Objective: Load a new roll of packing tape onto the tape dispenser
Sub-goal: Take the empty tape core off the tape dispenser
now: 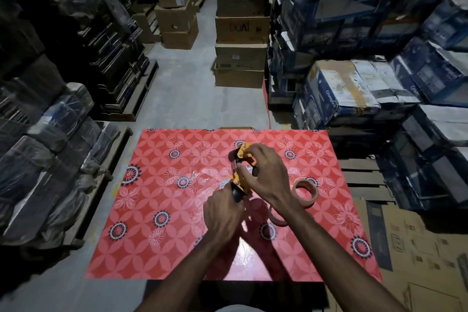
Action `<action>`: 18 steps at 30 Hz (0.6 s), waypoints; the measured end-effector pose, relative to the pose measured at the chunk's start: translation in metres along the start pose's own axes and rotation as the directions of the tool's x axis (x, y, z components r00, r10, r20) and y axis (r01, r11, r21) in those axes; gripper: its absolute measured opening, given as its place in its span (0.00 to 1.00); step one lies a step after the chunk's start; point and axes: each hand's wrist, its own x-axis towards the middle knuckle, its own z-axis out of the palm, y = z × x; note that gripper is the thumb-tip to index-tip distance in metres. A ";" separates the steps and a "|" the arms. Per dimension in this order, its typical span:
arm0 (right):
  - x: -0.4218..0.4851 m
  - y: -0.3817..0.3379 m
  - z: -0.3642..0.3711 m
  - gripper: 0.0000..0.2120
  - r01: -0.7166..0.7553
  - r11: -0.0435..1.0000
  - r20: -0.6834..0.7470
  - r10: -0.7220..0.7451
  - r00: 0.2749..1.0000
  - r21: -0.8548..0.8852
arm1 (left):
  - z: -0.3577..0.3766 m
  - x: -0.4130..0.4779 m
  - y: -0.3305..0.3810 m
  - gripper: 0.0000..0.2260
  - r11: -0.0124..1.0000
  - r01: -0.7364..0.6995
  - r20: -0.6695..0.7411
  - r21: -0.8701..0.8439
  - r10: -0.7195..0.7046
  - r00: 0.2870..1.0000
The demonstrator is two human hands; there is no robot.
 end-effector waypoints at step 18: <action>-0.008 -0.020 0.024 0.05 -0.407 0.828 -0.079 0.469 0.880 0.385 | -0.008 0.034 -0.014 0.36 0.974 -0.130 0.170 0.187 0.098 0.981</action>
